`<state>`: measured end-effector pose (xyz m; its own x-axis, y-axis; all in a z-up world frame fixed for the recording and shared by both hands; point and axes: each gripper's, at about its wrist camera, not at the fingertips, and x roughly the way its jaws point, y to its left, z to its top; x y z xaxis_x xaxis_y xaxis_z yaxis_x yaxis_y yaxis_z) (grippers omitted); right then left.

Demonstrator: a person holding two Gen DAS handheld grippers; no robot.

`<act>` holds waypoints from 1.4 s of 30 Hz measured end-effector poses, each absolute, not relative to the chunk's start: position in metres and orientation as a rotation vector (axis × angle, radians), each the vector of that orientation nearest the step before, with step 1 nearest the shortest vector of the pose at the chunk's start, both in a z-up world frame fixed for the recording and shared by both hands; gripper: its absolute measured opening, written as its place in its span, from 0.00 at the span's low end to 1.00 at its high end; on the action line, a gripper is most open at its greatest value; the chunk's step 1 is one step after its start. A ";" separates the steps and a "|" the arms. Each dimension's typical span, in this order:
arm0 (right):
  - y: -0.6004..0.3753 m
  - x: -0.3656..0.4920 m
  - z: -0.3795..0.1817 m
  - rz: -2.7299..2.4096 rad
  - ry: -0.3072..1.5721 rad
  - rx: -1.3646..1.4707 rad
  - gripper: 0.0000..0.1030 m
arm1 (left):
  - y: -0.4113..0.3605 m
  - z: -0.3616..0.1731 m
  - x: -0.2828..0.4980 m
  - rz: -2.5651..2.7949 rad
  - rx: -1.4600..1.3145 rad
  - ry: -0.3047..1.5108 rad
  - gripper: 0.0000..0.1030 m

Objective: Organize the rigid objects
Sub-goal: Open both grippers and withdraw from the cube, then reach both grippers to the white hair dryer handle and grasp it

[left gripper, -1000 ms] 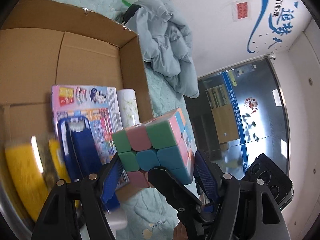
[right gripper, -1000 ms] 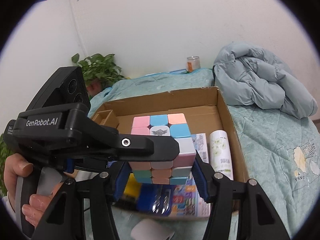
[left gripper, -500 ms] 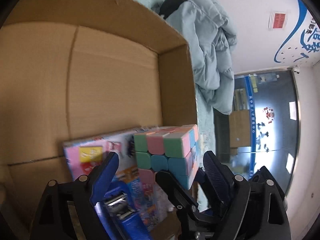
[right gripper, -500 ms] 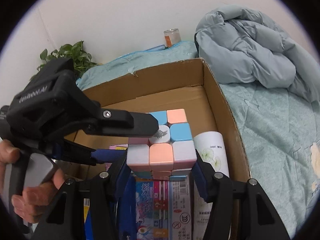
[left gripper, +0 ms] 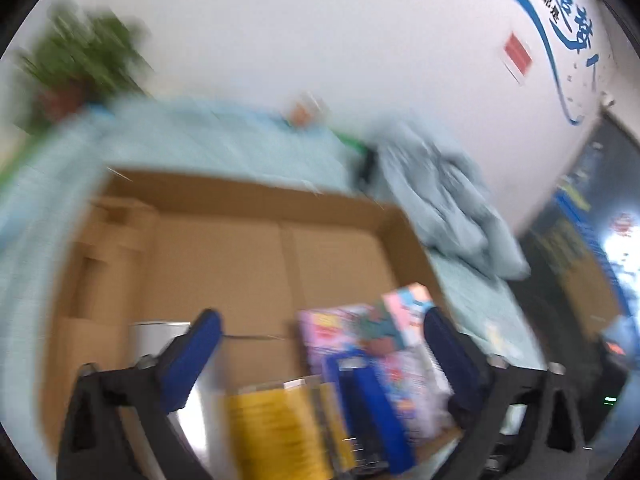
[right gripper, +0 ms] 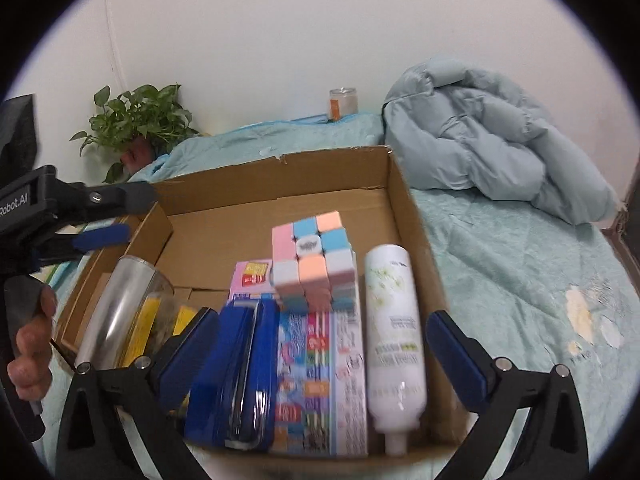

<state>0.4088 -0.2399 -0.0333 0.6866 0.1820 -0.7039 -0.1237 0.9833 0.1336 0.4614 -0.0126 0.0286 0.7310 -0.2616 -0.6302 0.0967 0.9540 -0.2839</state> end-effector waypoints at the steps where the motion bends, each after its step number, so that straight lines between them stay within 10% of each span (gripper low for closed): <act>1: -0.239 0.398 -0.031 0.160 0.788 0.059 1.00 | -0.012 0.033 0.445 -0.152 -0.199 0.683 0.99; 7: -0.235 0.333 -0.022 0.139 0.774 0.045 1.00 | -0.002 0.048 0.339 0.024 -0.035 0.536 0.85; 9: -0.232 0.315 -0.021 0.180 0.766 0.047 0.90 | 0.001 0.046 0.306 0.046 -0.030 0.526 0.00; 11: -0.230 0.294 -0.017 0.151 0.733 0.032 0.32 | 0.006 0.040 0.280 0.020 -0.059 0.550 0.02; 13: -0.230 0.280 -0.017 0.131 0.743 0.044 0.29 | 0.005 0.036 0.256 0.004 -0.066 0.563 0.10; 15: -0.232 0.267 -0.016 0.153 0.727 0.064 0.47 | 0.006 0.032 0.237 0.024 -0.062 0.584 1.00; 16: -0.232 0.261 -0.015 0.146 0.718 0.052 0.84 | 0.009 0.032 0.226 0.045 -0.079 0.554 0.97; 17: -0.231 0.254 -0.015 0.141 0.703 0.050 1.00 | 0.010 0.030 0.216 0.053 -0.101 0.520 1.00; 42: -0.207 0.224 -0.075 0.246 0.846 0.113 0.99 | 0.015 -0.037 0.177 0.060 -0.060 0.696 0.99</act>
<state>0.2237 -0.2069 -0.0752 0.6369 0.2598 -0.7259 -0.1705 0.9657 0.1960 0.1767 0.0146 -0.0374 0.7656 0.0349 -0.6424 -0.0753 0.9965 -0.0356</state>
